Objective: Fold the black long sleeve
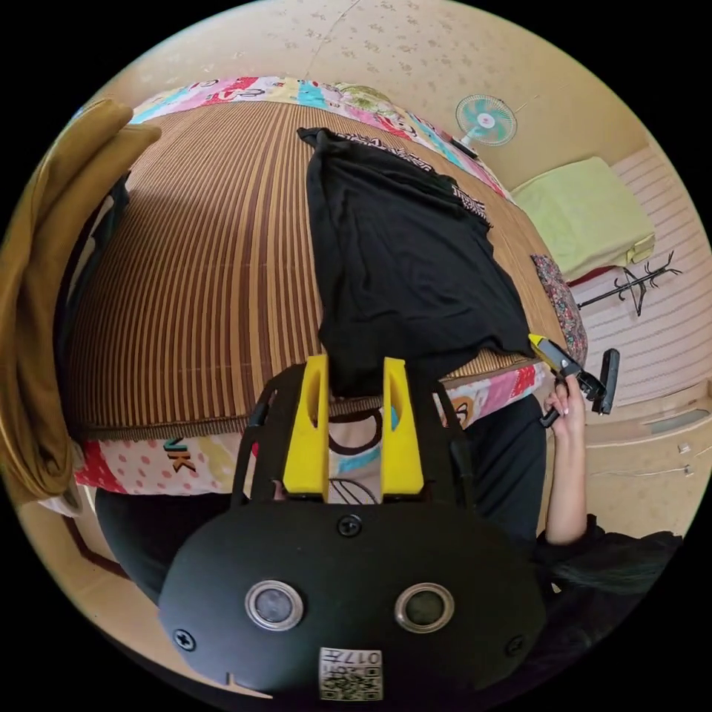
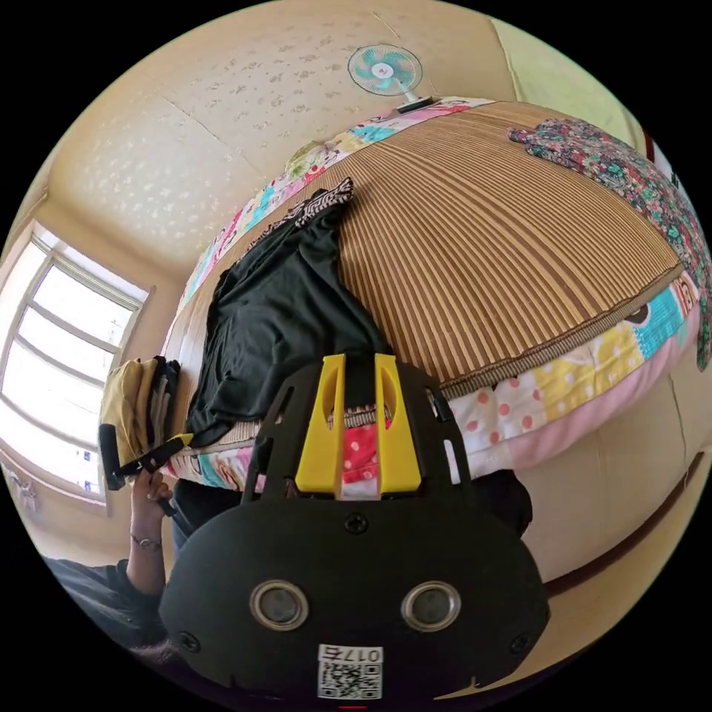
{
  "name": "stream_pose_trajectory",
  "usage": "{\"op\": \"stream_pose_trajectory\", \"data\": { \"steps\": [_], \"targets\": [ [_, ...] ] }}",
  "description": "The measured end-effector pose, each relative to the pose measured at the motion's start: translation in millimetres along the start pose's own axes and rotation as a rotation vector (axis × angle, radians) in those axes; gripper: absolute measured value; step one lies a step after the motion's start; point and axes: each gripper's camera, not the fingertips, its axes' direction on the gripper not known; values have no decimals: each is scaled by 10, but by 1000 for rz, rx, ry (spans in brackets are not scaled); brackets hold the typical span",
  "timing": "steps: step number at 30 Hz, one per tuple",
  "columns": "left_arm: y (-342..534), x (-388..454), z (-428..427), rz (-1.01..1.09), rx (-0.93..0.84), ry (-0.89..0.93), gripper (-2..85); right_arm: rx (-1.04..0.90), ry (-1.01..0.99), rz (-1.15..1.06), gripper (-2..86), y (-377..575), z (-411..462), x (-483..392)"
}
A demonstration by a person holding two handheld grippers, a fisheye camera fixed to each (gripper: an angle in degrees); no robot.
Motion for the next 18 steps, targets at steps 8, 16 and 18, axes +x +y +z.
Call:
{"op": "stream_pose_trajectory", "data": {
  "steps": [8,16,18],
  "targets": [
    [127,-497,-154,-120,-49,291,-1,-45,175,-32,54,31,-169,114],
    [560,-943,-1028,-88,92,477,-7,80,-348,90,14,626,-1507,656],
    [776,-1152,-1237,-117,89,646,-8,71,-466,83,12,830,-1772,750]
  ]
}}
